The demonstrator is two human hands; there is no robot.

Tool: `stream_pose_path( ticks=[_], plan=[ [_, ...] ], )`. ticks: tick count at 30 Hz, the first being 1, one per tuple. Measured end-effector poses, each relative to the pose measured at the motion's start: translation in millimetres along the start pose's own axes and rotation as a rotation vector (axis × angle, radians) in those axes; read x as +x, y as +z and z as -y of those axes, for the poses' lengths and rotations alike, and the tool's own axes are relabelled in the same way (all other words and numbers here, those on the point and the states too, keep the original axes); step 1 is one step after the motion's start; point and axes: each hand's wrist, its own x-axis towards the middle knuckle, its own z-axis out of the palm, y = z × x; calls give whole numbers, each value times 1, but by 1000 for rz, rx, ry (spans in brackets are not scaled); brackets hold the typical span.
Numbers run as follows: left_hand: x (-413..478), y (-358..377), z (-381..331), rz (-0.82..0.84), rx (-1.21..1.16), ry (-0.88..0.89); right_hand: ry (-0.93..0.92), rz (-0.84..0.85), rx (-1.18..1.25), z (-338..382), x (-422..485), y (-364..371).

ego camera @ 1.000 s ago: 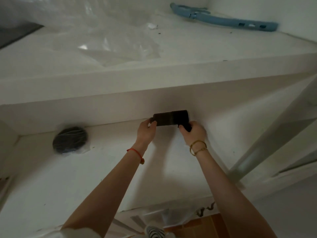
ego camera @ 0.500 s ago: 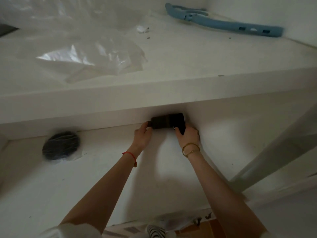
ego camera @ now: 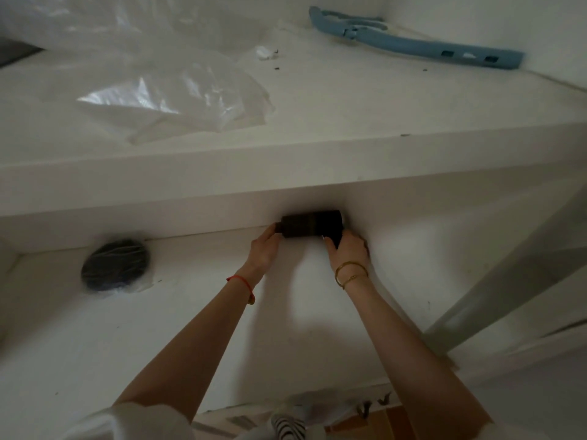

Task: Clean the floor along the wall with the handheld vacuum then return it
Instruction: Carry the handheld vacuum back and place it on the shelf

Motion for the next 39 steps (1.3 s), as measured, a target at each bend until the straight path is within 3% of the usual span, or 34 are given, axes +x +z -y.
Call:
stream_pose_path(
  ticks=[9,12,18,24,29,39],
  plan=[
    [-2,0,0,-5,-137,-45,106,36,402,6,-23,-29],
    [-9,-2,3,-56,-201,-42,230,16,667,-1,-40,-45],
    [-23,2,13,-78,-252,20,571,130,1240,-19,-65,-50],
    [-26,9,12,-41,-285,-14,721,266,1603,-16,-77,-59],
    [-24,12,10,-5,-280,7,734,269,1737,-8,-76,-65],
    [-14,12,3,17,-271,26,715,245,1736,0,-69,-61]
  ],
)
